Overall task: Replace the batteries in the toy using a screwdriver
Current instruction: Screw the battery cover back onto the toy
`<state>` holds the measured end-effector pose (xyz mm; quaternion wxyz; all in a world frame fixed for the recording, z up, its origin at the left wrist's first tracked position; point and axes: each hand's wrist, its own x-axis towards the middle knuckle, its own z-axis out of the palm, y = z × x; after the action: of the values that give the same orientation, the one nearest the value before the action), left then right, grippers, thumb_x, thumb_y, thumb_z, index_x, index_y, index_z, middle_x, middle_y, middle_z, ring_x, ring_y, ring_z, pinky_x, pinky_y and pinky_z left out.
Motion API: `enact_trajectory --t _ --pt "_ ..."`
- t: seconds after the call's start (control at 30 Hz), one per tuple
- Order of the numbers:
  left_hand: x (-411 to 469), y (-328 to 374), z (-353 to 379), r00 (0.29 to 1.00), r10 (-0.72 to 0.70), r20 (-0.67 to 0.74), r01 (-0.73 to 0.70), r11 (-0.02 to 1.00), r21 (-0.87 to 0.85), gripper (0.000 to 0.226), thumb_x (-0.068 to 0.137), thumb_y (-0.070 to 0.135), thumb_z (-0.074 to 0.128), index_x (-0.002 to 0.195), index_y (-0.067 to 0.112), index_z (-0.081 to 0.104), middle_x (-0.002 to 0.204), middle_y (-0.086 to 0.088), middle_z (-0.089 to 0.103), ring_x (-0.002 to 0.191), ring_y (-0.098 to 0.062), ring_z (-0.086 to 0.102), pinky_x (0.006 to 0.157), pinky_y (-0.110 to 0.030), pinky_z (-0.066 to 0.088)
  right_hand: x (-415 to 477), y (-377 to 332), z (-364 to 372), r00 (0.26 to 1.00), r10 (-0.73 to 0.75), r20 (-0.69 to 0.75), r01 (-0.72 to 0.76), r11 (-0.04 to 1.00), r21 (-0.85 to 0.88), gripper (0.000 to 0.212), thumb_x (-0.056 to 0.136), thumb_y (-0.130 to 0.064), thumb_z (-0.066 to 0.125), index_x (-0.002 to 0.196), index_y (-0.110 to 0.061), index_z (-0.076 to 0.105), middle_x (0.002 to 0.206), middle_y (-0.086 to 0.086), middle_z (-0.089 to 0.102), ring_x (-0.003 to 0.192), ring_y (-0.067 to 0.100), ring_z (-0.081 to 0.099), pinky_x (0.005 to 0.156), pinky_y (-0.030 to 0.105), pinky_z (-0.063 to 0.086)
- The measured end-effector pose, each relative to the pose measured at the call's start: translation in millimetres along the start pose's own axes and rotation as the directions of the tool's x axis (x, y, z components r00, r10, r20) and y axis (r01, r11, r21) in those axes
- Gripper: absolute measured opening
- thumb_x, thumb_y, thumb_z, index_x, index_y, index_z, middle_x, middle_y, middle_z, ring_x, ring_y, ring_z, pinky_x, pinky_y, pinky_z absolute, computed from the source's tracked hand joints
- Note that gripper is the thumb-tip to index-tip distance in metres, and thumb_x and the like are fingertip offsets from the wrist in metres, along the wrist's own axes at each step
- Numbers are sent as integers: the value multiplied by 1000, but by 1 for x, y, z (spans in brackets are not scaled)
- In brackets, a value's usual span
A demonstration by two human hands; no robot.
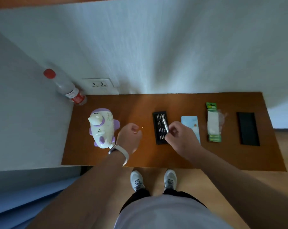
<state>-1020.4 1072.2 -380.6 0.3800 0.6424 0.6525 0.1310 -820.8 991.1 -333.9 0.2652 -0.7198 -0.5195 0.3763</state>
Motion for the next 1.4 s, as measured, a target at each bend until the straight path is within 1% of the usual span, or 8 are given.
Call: enact_trajectory --t 0.1,0.4,0.6,0.7,0.93,1.07,1.17,1.4 --pt "20 -12 16 995 -79 52 76 995 70 18 95 22 59 112 23 60 95 8 63 81 -6 61 58 -17 40 -5 13 -9 1000 13 8 -14 1000 25 9 86 -25 61 80 -22 54 67 -1 61 54 8 49 50 23 37" --pt "46 -20 40 999 -44 5 41 966 255 18 96 28 59 114 25 62 109 0 66 94 -20 64 83 -37 56 -14 51 -25 1000 13 21 -14 998 63 9 82 -25 60 79 -19 53 65 -10 58 49 3 46 46 16 33" --pt "50 -23 45 1000 29 -4 -26 950 311 14 99 28 58 111 26 65 108 1 64 92 -18 62 74 -32 52 -19 56 -29 1000 3 5 -4 995 104 10 77 -33 55 76 -23 51 71 -9 60 54 6 49 55 30 42" --pt "54 -21 44 998 66 20 -69 931 359 14 99 28 57 110 24 66 106 2 63 91 -19 61 76 -35 54 -20 61 -30 1000 -5 2 5 994 105 9 79 -30 57 75 -25 50 67 -12 59 56 5 50 50 17 36" --pt "65 -12 41 993 80 90 -116 835 537 13 100 24 57 101 23 70 94 3 60 82 -19 60 71 -33 52 -27 73 -28 999 41 3 -41 996 79 10 85 -25 61 80 -25 52 71 -12 62 71 8 57 50 14 39" --pt "65 -4 42 989 61 136 -133 767 628 19 100 14 54 108 20 70 99 2 56 83 -18 57 70 -31 51 -30 76 -28 997 75 6 -75 994 77 13 85 -28 61 78 -30 51 74 -15 63 76 -4 56 48 10 40" --pt "55 -1 43 989 89 118 -141 803 579 19 101 15 54 112 18 69 111 -2 64 96 -20 61 81 -36 56 -31 74 -30 996 90 5 -90 993 75 12 83 -31 60 78 -33 50 75 -16 63 79 -5 57 49 10 39" --pt "5 34 41 997 80 -6 -79 991 103 11 94 25 60 83 29 62 82 12 65 81 -7 62 64 -20 43 -29 62 -39 996 89 -7 -88 992 88 7 79 -37 57 78 -36 49 70 -20 63 78 -9 57 55 13 38"
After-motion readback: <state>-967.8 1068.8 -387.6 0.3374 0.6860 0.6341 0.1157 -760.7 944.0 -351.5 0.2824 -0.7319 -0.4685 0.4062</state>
